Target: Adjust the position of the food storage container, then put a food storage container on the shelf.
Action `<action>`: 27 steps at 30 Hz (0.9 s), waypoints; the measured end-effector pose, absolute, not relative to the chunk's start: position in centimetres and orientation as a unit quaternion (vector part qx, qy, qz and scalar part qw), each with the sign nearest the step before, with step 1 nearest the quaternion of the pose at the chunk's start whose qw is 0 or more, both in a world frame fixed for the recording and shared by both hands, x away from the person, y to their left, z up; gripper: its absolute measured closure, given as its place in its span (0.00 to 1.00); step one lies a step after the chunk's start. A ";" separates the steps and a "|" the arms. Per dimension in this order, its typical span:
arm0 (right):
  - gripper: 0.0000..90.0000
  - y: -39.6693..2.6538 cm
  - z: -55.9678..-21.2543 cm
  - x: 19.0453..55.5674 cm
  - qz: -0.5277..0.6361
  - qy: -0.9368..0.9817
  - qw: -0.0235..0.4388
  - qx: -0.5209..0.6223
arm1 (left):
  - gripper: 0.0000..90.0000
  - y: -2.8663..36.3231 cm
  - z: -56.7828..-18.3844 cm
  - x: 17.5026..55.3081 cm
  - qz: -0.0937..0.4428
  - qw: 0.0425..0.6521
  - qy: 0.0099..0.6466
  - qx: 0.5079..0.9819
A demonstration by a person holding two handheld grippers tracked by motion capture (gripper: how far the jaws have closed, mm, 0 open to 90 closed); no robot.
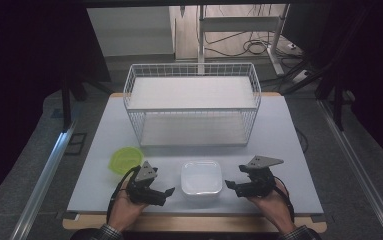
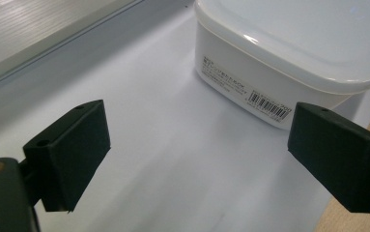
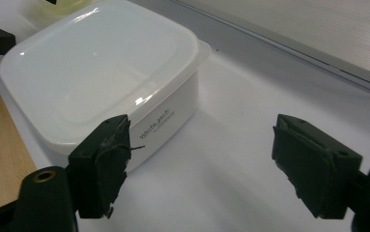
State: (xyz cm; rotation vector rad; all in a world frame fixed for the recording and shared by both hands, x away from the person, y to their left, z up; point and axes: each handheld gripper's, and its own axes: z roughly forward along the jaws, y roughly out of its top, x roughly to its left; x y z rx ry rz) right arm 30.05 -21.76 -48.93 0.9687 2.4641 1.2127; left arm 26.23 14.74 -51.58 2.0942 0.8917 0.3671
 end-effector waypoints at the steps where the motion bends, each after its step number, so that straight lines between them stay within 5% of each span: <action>1: 0.23 -21.7 -49.0 30.0 0.412 0.841 0.116 0.330 | 0.08 14.7 -51.6 26.2 0.151 0.403 0.352 0.831; 8: 0.20 -21.6 -49.0 29.9 0.409 0.843 0.122 0.327 | 0.07 14.7 -51.8 26.2 0.170 0.407 0.338 0.831; 27: 0.06 -20.2 -48.3 29.6 0.425 0.837 0.109 0.329 | 0.04 13.9 -50.0 26.6 0.110 0.425 0.361 0.823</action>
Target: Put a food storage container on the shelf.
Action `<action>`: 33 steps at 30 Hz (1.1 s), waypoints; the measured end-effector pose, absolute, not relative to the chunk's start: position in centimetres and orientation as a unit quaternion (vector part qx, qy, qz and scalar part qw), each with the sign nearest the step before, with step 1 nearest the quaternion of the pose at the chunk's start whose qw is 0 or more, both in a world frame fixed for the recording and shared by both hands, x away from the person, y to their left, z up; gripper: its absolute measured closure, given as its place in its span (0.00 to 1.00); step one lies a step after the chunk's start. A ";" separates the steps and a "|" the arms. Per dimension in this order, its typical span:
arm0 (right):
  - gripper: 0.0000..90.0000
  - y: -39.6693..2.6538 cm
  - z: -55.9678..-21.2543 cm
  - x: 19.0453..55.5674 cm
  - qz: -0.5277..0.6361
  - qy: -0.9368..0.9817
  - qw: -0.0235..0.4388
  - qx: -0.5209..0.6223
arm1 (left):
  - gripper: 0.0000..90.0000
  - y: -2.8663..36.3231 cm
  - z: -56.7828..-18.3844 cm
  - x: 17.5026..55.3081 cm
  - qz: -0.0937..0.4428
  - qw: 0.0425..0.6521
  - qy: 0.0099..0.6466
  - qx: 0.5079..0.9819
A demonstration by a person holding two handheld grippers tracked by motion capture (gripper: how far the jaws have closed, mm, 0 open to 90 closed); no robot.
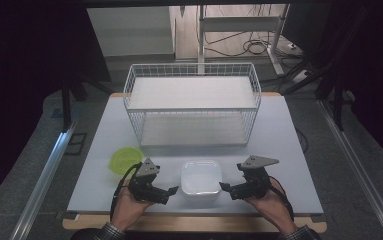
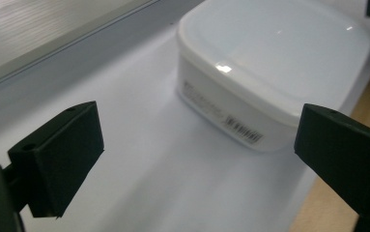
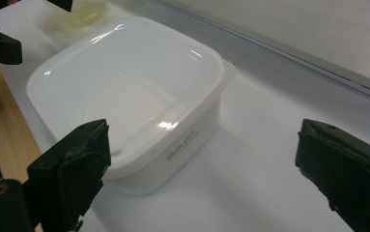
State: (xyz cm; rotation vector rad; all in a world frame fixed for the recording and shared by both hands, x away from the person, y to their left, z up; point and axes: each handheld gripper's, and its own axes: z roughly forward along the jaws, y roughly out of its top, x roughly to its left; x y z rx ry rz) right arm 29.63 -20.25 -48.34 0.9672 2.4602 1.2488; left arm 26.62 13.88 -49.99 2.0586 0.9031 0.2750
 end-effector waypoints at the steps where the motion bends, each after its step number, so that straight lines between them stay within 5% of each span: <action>1: 0.05 -20.1 -48.3 29.6 0.425 0.837 0.109 0.327 | 0.04 13.8 -49.9 26.6 0.110 0.425 0.360 0.823; 20: 0.25 -18.0 -48.2 30.8 0.404 0.848 0.056 0.339 | 0.15 10.7 -49.8 28.6 0.087 0.429 0.341 0.832; 33: 0.37 -17.8 -48.6 31.4 0.405 0.841 -0.014 0.358 | 0.18 10.4 -50.5 29.5 -0.025 0.435 0.352 0.828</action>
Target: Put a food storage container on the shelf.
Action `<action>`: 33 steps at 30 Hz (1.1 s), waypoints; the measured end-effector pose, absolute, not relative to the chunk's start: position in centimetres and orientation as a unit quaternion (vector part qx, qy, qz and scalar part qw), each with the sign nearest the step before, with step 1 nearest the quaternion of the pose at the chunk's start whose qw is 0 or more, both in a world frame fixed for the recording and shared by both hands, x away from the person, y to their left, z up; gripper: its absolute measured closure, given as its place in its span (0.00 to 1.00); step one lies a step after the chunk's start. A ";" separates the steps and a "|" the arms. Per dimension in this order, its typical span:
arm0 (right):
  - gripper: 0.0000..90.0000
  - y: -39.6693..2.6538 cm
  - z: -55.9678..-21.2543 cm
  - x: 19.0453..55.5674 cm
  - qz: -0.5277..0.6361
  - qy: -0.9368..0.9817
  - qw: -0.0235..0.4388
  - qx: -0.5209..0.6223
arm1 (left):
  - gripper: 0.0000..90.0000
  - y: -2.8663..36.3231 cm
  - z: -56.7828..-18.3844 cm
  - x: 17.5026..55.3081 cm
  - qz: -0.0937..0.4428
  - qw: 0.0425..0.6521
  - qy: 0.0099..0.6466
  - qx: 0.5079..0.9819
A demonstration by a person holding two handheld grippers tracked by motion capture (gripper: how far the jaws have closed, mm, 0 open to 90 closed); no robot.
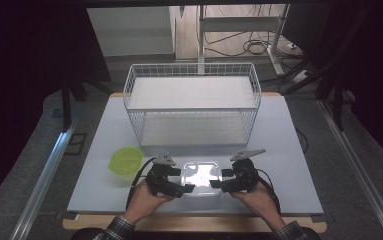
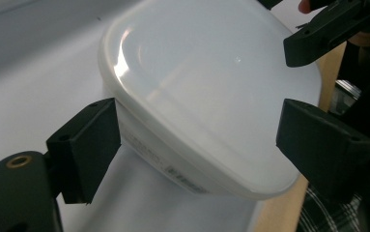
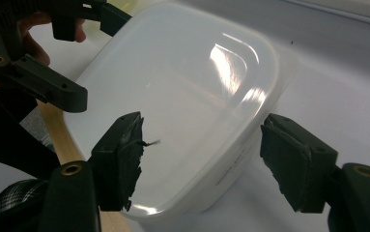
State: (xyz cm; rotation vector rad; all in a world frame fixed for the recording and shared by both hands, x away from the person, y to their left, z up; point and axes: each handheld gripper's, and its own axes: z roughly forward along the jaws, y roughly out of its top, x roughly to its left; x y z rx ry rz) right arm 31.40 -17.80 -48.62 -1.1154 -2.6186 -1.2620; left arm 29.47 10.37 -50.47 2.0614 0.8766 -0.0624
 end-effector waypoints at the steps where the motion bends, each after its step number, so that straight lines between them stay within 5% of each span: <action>1: 0.38 -17.8 -48.5 31.2 -0.402 -0.841 0.014 -0.361 | 0.19 10.4 -50.5 29.4 -0.030 0.433 0.356 0.828; 5: 0.49 -18.2 -48.1 30.5 -0.393 -0.836 0.025 -0.383 | 0.31 10.9 -50.2 28.7 -0.045 0.431 0.369 0.822; 8: 0.60 -18.7 -47.8 30.0 -0.391 -0.826 0.030 -0.405 | 0.52 11.3 -49.5 27.9 -0.028 0.430 0.377 0.820; 21: 0.87 -19.4 -47.1 29.5 -0.415 -0.806 0.016 -0.422 | 0.86 12.3 -49.0 27.2 -0.010 0.459 0.425 0.780; 33: 0.88 -18.8 -46.3 29.6 -0.441 -0.801 -0.044 -0.401 | 0.88 12.3 -48.6 27.4 0.024 0.469 0.433 0.770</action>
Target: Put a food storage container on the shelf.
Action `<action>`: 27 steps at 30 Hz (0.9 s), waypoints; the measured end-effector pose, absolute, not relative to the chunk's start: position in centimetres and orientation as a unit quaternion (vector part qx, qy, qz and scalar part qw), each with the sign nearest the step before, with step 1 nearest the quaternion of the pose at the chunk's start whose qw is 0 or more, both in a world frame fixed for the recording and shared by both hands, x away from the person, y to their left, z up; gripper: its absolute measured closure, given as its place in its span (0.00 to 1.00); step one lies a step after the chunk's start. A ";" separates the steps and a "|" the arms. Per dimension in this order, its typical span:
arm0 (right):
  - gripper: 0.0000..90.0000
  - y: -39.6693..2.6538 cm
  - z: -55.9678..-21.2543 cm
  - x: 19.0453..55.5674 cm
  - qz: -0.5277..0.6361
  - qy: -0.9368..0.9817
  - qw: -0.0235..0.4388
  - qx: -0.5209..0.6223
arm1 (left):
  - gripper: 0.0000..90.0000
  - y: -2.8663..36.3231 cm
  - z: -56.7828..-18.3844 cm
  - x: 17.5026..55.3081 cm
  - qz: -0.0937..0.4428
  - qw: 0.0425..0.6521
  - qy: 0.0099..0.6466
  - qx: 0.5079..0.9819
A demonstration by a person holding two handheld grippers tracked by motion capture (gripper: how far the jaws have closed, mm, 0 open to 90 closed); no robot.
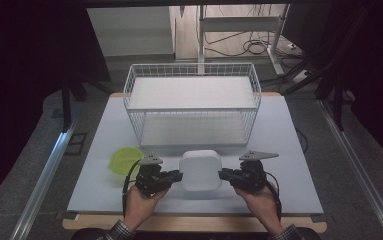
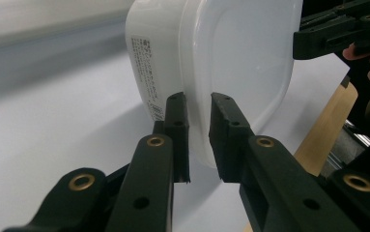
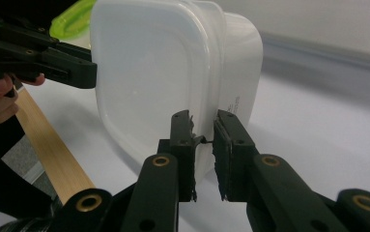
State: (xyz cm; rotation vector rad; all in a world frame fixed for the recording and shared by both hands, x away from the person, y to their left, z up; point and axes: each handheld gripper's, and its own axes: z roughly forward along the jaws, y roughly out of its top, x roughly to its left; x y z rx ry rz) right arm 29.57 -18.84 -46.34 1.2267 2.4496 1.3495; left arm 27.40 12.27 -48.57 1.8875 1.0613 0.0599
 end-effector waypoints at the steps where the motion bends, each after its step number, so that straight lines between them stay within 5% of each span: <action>1: 0.88 -18.8 -46.3 29.6 0.441 0.801 0.044 0.401 | 0.88 12.3 -48.4 27.4 0.027 0.470 0.431 0.770; 27: 0.87 -18.0 -40.8 32.1 0.509 0.775 0.078 0.366 | 0.88 13.6 -41.3 29.1 0.102 0.505 0.403 0.756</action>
